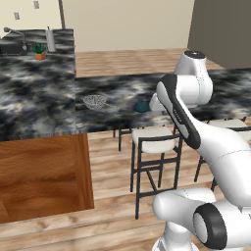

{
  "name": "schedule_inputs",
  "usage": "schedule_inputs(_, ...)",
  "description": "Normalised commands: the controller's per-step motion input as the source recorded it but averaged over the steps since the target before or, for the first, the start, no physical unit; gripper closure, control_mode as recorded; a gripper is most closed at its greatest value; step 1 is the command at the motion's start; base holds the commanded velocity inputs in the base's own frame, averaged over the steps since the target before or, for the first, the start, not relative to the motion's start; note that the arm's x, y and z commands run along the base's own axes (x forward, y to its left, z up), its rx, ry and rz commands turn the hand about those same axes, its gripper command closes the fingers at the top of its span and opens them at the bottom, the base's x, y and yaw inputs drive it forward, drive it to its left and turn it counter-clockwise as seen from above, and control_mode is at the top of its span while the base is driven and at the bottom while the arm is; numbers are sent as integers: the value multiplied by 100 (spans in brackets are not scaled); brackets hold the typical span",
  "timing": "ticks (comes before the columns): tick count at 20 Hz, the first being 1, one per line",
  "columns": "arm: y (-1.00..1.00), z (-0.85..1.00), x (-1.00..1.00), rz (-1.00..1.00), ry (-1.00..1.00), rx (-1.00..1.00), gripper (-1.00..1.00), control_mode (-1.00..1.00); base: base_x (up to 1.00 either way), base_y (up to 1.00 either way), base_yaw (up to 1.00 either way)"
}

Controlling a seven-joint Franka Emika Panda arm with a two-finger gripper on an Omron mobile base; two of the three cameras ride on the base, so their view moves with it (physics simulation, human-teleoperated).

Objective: Pick the teapot and strainer and place them in the sink. Then turn on the water.

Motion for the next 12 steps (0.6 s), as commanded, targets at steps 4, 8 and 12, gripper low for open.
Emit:
schedule_inputs(4, 0, 0, -12, 0, 0, 0, -100, -100, 0, 0, 0)
schedule_inputs(8, 0, 0, -18, 0, 0, 0, -100, -100, 0, 0, 0)
schedule_inputs(12, 0, 1, -26, 0, 0, 0, -100, -100, 0, 0, 0)
